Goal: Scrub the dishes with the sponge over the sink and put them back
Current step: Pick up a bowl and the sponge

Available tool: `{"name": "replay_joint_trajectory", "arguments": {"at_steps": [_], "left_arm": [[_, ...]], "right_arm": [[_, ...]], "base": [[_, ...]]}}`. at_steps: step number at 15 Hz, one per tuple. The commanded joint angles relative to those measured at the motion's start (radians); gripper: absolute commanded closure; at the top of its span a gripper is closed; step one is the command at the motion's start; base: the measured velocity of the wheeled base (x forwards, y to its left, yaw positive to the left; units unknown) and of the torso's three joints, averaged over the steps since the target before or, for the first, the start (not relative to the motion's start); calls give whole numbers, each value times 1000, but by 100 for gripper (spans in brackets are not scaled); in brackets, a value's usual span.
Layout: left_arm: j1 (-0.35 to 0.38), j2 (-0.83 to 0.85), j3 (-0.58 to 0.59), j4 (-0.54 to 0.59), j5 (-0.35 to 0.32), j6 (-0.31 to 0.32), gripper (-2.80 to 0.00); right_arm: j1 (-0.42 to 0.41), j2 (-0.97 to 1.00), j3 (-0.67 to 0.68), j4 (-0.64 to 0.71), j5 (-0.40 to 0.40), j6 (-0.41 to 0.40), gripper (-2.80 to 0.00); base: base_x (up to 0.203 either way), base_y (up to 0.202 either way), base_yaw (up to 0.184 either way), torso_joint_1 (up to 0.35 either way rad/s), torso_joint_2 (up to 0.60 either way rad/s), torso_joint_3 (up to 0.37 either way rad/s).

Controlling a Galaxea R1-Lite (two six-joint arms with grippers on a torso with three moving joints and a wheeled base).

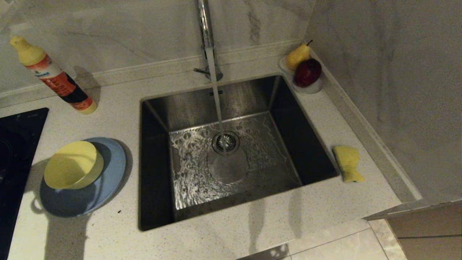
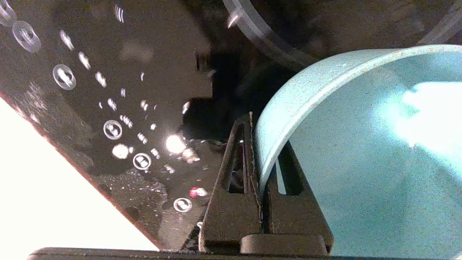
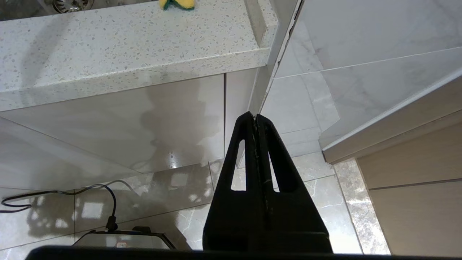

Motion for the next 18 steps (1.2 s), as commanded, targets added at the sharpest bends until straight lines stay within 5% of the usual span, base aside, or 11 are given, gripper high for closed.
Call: {"name": "replay_joint_trajectory", "arguments": {"at_steps": [1,8,11,18], "left_arm": [[5,-99,-59,0,-4,-19,0],[-55,-242,-413,-7,-113,-55,0],[-233,-264,-523,-2,-113,-55,0],[-769,-297,-565,12,-79,39,0]], "right_arm": [[1,-1,0,0,0,-1,0],[1,-1,0,0,0,-1,0],[1,-1,0,0,0,-1,0],[1,-1,0,0,0,-1,0]], "base": [[0,0,0,0,0,0],[0,0,0,0,0,0],[0,0,0,0,0,0],[0,0,0,0,0,0]]}}
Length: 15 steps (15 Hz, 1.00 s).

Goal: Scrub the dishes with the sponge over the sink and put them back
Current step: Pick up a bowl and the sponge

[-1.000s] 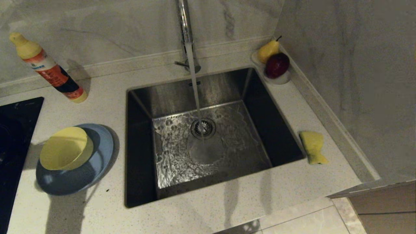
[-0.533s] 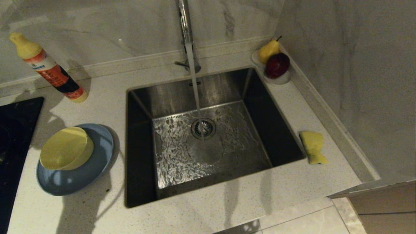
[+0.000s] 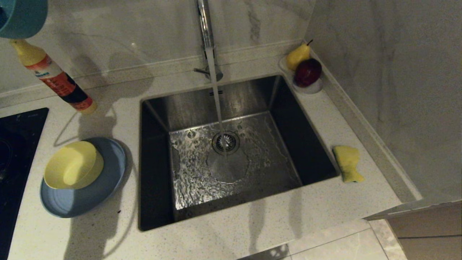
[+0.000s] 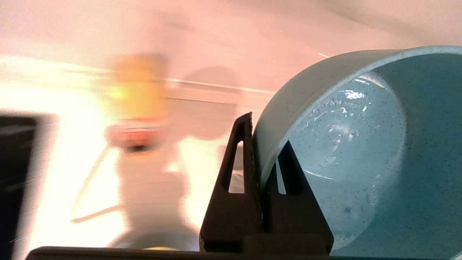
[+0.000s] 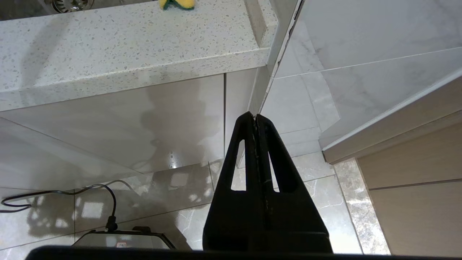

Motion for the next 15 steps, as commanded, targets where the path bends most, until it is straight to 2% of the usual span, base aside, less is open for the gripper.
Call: {"name": "replay_joint_trajectory", "arguments": {"at_steps": [1,2,3,4,7,10,12,15], "left_arm": [[-174,-10,-1,33,58,93,0],[-213,-1,1,56,139,194,0],[-245,12,4,70,248,260,0],[-294,22,5,72,315,288,0],[-424,28,28,77,457,307,0],[-567,28,102,78,540,307,0],[-631,47,147,71,613,302,0],[-686,61,187,70,639,257,0]], "right_arm": [[1,-1,0,0,0,0,0],[1,-1,0,0,0,0,0],[1,-1,0,0,0,0,0],[1,-1,0,0,0,0,0],[1,-1,0,0,0,0,0],[1,-1,0,0,0,0,0],[1,-1,0,0,0,0,0],[1,-1,0,0,0,0,0]], "base": [[0,0,0,0,0,0],[0,0,0,0,0,0],[0,0,0,0,0,0],[0,0,0,0,0,0],[0,0,0,0,0,0],[0,0,0,0,0,0],[0,0,0,0,0,0],[0,0,0,0,0,0]]}}
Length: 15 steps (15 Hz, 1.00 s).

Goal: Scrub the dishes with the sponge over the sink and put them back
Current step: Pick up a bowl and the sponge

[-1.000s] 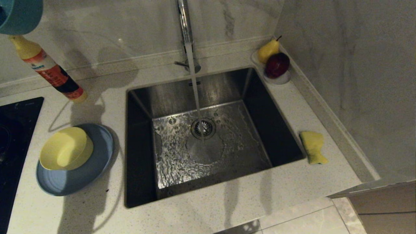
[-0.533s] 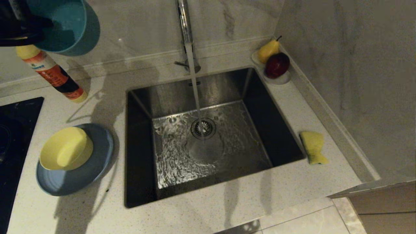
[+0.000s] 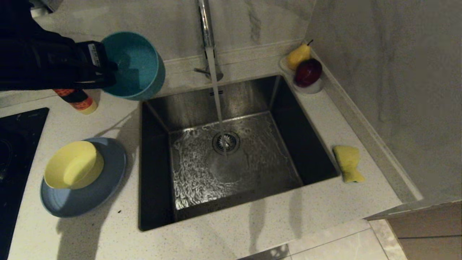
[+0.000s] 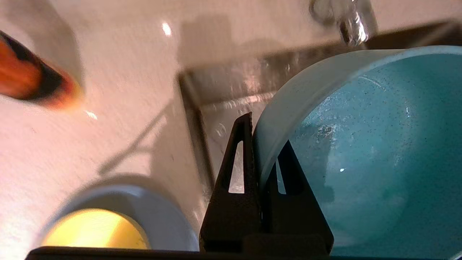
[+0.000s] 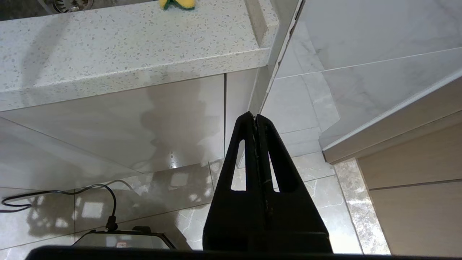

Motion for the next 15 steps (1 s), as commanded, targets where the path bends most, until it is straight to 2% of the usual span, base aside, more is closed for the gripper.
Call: {"name": "replay_joint_trajectory", "arguments": {"at_steps": [1,4,7,10,13,15], "left_arm": [[-51,14,39,3,5,-28,0],[-130,17,85,1,57,-51,0],[-188,31,90,4,71,-78,0],[-187,25,159,1,71,-93,0],[-186,22,238,-4,65,-139,0],[-186,20,298,-54,65,-150,0]], "right_arm": [[0,-1,0,0,0,0,0],[0,-1,0,0,0,0,0],[0,-2,0,0,0,-1,0],[0,-3,0,-1,5,-27,0],[0,-3,1,5,0,-30,0],[-1,-3,-3,14,1,-42,0]], "base": [[0,0,0,0,0,0],[0,0,0,0,0,0],[0,0,0,0,0,0],[0,0,0,0,0,0],[0,0,0,0,0,0],[0,0,0,0,0,0]]}}
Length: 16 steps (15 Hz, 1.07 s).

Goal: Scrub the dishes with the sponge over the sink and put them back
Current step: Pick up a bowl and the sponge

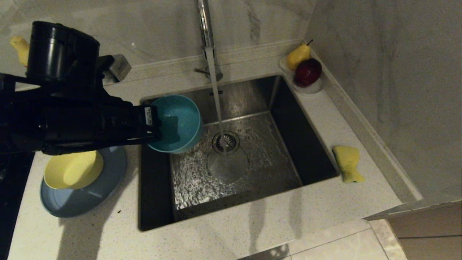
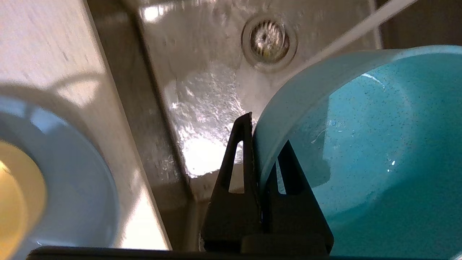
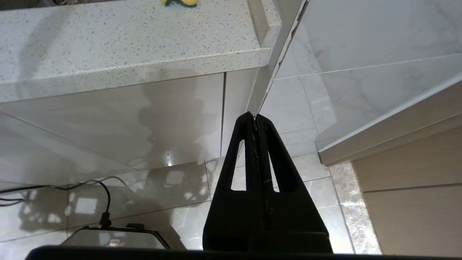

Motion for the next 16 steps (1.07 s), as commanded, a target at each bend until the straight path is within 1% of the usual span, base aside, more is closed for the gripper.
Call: {"name": "replay_joint_trajectory", "arguments": {"at_steps": [1,2,3,5,7,8,10,11,13,14,16], "left_arm": [[1,2,55,-74,2,-8,0],[1,2,77,-100,2,-10,0],[1,0,95,-119,2,-9,0],[2,4,91,-126,3,-10,0],[2,-4,91,-127,3,-10,0],[2,-3,101,-127,4,-12,0],[3,-2,137,-127,10,-25,0],[5,0,138,-127,11,-27,0],[6,-9,140,-127,11,-24,0],[6,-18,142,-127,12,-23,0],[6,-26,154,-127,12,-23,0]], "right_arm": [[-1,-3,0,-10,2,-3,0],[0,-3,-15,-8,-4,-2,0],[0,3,-65,-2,-10,3,0],[1,27,-251,62,-6,22,0],[0,59,-469,190,39,19,0],[0,100,-602,283,66,15,0],[-3,224,-841,453,123,4,0],[-12,310,-919,512,161,-4,0],[-45,453,-1004,578,234,-32,0],[-58,526,-1019,596,269,-67,0],[-70,665,-1029,607,305,-129,0]], "base": [[0,0,0,0,0,0],[0,0,0,0,0,0],[0,0,0,0,0,0],[0,0,0,0,0,0],[0,0,0,0,0,0],[0,0,0,0,0,0],[0,0,0,0,0,0],[0,0,0,0,0,0],[0,0,0,0,0,0],[0,0,0,0,0,0],[0,0,0,0,0,0]]}}
